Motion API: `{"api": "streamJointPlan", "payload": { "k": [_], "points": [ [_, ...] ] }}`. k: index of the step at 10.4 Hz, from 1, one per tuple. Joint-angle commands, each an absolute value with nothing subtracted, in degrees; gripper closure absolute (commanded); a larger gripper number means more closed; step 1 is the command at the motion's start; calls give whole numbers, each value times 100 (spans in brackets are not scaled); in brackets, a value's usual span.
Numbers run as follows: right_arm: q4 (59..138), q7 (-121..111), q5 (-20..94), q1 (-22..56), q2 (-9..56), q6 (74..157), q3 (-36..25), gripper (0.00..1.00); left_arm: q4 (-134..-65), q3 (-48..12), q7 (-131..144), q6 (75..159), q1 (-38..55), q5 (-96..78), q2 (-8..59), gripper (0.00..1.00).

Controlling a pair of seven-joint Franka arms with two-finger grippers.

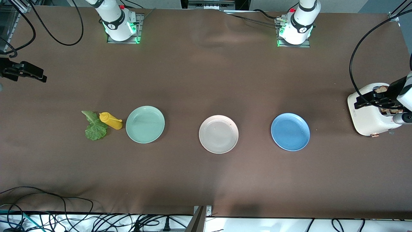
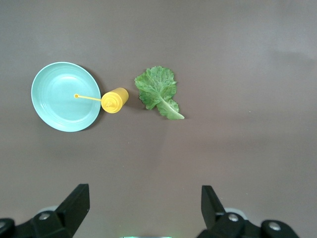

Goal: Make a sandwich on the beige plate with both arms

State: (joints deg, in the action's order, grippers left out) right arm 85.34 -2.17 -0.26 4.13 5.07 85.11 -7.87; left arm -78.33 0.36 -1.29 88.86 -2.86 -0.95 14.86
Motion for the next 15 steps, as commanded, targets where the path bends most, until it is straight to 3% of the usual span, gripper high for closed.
{"api": "streamJointPlan", "payload": {
  "k": [1,15],
  "points": [
    [8429,-229,-9,413,483,8332,-782,0,-7919,44,-246,8842,-299,-44,1424,0],
    [8429,-229,0,413,483,8314,-729,0,-7893,53,-466,8710,-422,-105,1424,0]
  ]
}}
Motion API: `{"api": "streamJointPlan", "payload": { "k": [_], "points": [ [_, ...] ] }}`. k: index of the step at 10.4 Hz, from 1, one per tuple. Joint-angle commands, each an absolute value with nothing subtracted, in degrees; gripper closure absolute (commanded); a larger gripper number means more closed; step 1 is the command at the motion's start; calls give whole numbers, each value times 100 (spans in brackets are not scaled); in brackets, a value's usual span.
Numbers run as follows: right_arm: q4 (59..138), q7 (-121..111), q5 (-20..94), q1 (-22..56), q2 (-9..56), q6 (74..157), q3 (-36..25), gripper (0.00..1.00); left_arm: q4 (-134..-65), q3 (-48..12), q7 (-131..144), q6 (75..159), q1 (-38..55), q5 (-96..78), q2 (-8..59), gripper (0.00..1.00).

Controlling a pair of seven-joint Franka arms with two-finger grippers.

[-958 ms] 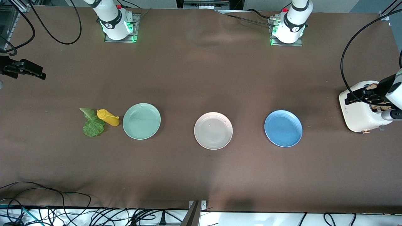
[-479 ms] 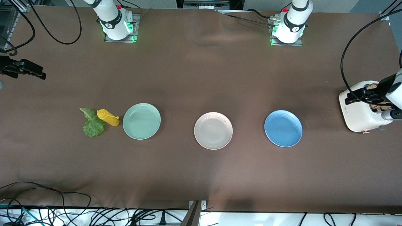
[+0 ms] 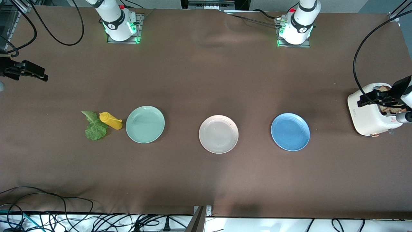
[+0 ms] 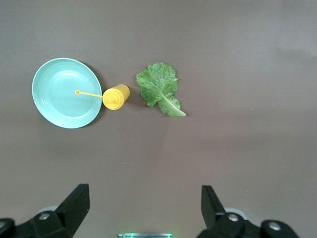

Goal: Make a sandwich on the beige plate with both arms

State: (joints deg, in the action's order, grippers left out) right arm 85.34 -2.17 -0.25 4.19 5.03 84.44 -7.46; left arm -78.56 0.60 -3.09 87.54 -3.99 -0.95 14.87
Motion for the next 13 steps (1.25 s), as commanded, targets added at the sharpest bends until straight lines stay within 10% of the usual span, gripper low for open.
{"api": "streamJointPlan", "payload": {
  "k": [1,13],
  "points": [
    [8429,-229,0,422,483,8314,-721,0,-7893,61,-466,8710,-431,-105,1424,0],
    [8429,-229,79,422,483,8323,-729,0,-7954,61,-483,8517,-448,-105,1380,0]
  ]
}}
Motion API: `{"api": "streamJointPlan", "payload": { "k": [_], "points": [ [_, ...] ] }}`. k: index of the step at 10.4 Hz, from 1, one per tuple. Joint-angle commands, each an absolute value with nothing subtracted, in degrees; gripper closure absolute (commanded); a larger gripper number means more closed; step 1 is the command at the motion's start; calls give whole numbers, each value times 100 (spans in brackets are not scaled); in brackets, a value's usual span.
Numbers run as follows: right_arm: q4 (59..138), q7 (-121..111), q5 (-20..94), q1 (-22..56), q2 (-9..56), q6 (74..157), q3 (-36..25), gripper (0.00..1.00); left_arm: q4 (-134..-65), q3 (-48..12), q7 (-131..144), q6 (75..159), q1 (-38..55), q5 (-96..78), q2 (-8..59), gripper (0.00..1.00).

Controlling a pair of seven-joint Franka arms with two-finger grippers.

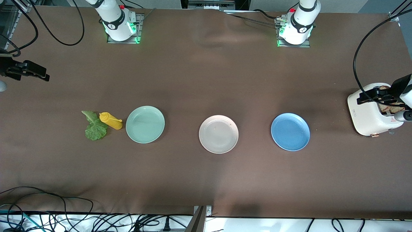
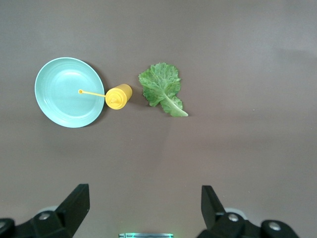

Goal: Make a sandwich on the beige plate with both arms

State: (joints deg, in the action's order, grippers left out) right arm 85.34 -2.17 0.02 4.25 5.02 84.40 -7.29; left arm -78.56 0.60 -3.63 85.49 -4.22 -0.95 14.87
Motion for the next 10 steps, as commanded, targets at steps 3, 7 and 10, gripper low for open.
{"api": "streamJointPlan", "payload": {
  "k": [3,7,10],
  "points": [
    [8429,-229,79,422,483,8314,-730,0,-7998,53,-588,8517,-475,-114,1389,0],
    [8429,-229,88,422,483,8314,-703,0,-8007,53,-598,8517,-475,-106,1397,0],
    [8429,-220,97,422,483,8314,-712,0,-8007,61,-598,8517,-475,-114,1406,0]
  ]
}}
